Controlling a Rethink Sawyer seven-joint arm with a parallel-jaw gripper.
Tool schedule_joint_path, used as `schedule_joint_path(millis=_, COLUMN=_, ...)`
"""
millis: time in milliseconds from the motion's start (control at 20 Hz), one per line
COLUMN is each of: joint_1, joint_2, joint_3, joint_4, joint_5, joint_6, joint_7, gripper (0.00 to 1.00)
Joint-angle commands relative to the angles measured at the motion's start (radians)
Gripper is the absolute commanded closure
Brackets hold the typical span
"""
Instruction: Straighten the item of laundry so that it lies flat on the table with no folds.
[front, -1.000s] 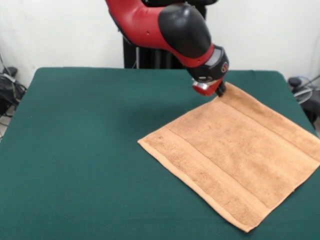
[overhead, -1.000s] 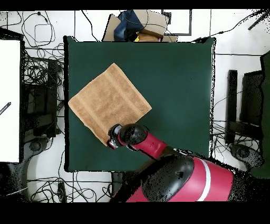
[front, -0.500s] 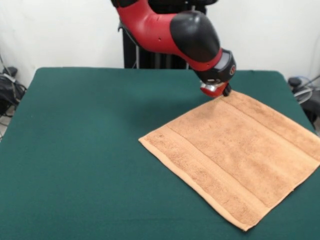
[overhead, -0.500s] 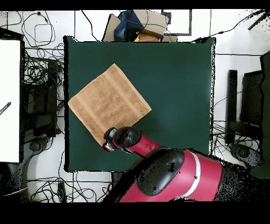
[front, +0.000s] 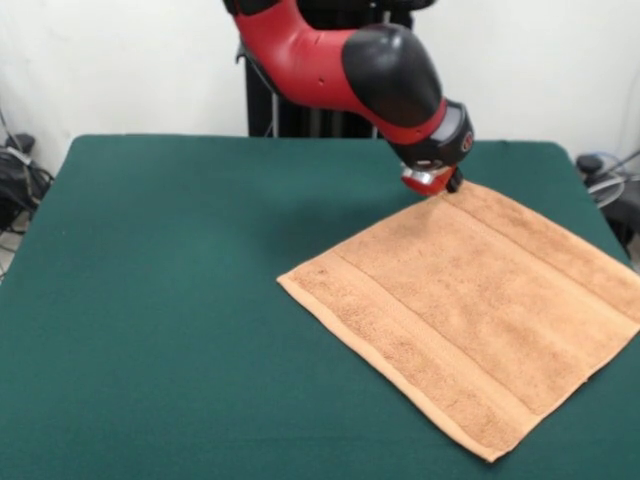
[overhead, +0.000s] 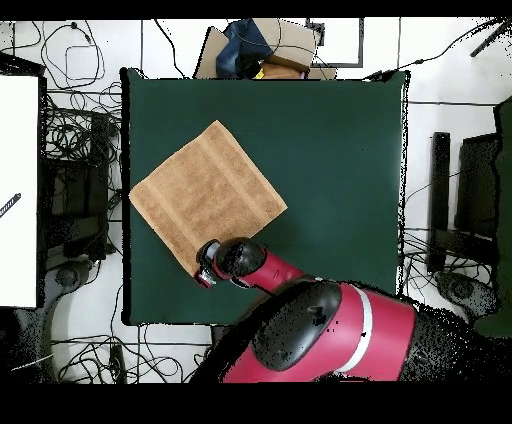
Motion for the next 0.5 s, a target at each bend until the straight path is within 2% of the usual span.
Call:
schedule_joint_path(millis=50, joint_1=0.09, joint_2=0.204, joint_3=-0.036, joint_4=-0.199, joint_5=0.025, joint_6=-0.106, joint_7=-0.013, gripper=1.0)
schedule_joint_path(millis=200, joint_1=0.083, joint_2=0.178, joint_3=-0.031, joint_4=-0.196, joint_5=0.024, joint_6=-0.086, joint_7=-0.012, gripper=1.0)
schedule_joint_path(millis=500, joint_1=0.08, joint_2=0.004, joint_3=-0.013, joint_4=-0.118, joint_5=0.034, joint_6=0.031, joint_7=0.014, gripper=1.0)
